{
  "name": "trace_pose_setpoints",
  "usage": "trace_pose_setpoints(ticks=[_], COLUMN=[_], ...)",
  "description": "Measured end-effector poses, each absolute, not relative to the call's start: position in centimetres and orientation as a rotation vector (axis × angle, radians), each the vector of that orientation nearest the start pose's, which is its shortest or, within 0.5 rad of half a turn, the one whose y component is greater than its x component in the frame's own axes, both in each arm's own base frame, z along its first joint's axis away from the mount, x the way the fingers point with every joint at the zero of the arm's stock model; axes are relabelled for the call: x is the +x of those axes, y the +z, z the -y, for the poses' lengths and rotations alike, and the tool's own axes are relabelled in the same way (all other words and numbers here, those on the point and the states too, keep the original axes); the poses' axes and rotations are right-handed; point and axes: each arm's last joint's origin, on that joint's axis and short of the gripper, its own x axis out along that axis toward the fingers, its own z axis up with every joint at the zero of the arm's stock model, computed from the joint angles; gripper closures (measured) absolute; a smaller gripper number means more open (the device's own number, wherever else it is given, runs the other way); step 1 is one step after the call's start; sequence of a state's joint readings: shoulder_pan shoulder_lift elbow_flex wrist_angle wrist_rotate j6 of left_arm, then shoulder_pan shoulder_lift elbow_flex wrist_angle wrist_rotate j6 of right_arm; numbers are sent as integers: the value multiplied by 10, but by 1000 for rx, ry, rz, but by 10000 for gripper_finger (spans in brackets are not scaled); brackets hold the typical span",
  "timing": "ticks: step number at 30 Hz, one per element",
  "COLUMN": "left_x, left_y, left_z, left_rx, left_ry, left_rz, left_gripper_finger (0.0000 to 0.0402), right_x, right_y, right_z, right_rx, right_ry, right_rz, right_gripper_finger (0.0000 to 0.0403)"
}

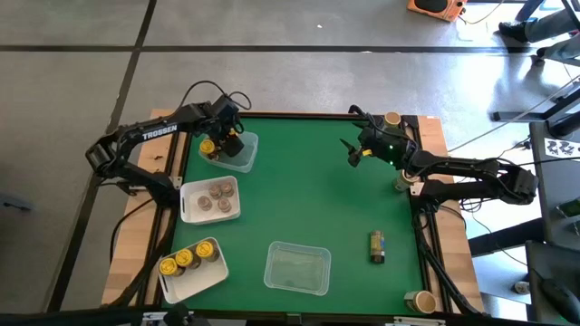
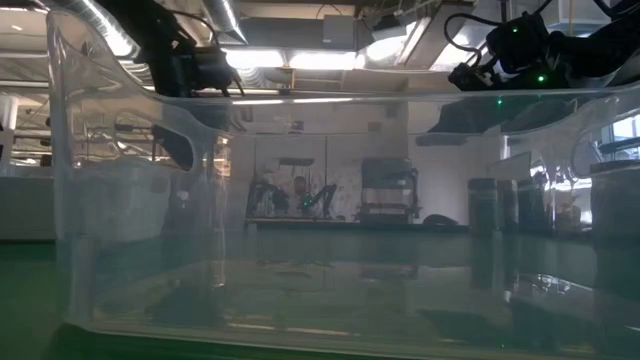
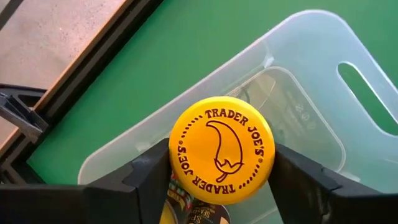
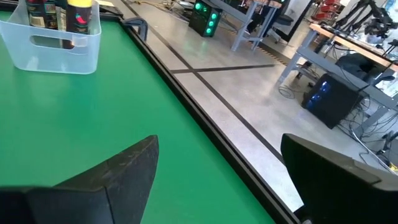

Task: Sort spices by type
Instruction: Put the yellow spice bottle from the top transparent bin into the bottom white bin

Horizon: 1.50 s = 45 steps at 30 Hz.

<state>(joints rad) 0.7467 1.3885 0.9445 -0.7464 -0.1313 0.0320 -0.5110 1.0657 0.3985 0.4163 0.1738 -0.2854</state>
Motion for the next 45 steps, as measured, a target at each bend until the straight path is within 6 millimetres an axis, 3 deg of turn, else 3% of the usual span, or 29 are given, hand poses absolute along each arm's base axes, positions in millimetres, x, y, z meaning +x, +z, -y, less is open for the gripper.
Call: trace_pose_setpoints(ticks=[10,18,33,45], left_x=[188,191,188,201], left_y=[226,254,286,288], left_z=[-173,-163,-132,-105], left_rx=[-328,-289,-230,-212], left_ry=[744,743,718,625], left_rz=[-1174,-1092,-939,-920], left_gripper_finger=[184,181,180,178], right_x=[185,185,185,185], right_y=[206,206,206,206], right_z=[109,109,109,109], right_rx=[-229,-229,-204,-203], right_ry=[-631,-631,-634,-634], right_rz=[-346,-347,-341,-339], right_gripper_finger=[65,65,65,65])
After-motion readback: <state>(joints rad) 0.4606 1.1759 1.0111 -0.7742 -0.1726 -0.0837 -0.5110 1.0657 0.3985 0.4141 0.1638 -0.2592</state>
